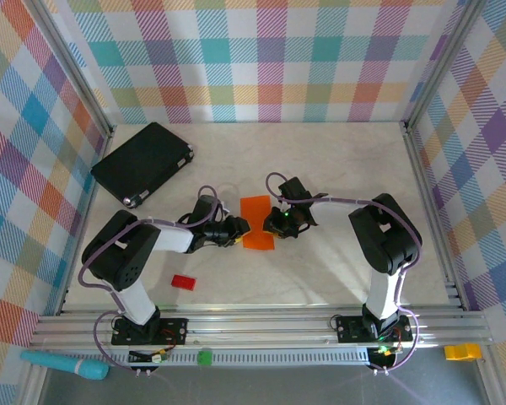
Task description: Fold a paper plane with a square sheet of paper (pick it up from the middle)
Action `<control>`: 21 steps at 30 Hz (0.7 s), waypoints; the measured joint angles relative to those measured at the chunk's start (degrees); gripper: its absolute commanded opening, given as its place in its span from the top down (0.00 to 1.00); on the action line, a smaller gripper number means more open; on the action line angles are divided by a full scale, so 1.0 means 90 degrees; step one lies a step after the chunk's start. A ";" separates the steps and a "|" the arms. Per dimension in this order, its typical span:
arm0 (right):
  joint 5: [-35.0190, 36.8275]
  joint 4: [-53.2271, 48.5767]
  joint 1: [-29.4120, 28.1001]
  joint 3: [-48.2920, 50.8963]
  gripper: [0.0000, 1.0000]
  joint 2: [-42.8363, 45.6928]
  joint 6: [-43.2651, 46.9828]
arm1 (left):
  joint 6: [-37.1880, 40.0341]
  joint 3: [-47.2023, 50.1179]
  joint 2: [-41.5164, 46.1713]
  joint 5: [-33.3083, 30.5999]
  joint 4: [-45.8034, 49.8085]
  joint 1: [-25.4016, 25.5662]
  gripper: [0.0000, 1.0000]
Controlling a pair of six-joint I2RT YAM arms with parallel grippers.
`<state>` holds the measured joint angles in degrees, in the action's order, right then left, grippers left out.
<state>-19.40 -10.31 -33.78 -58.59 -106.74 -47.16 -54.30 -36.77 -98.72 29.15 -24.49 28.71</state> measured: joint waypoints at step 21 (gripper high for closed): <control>-0.0075 0.0364 0.0000 0.0187 0.56 0.0136 0.0170 | 0.0476 -0.0306 -0.0134 0.0092 0.0595 -0.0143 0.99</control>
<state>-20.08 -7.03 -33.78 -56.90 -105.51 -45.63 -50.02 -39.53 -99.92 29.98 -19.14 27.42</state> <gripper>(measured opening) 0.382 0.069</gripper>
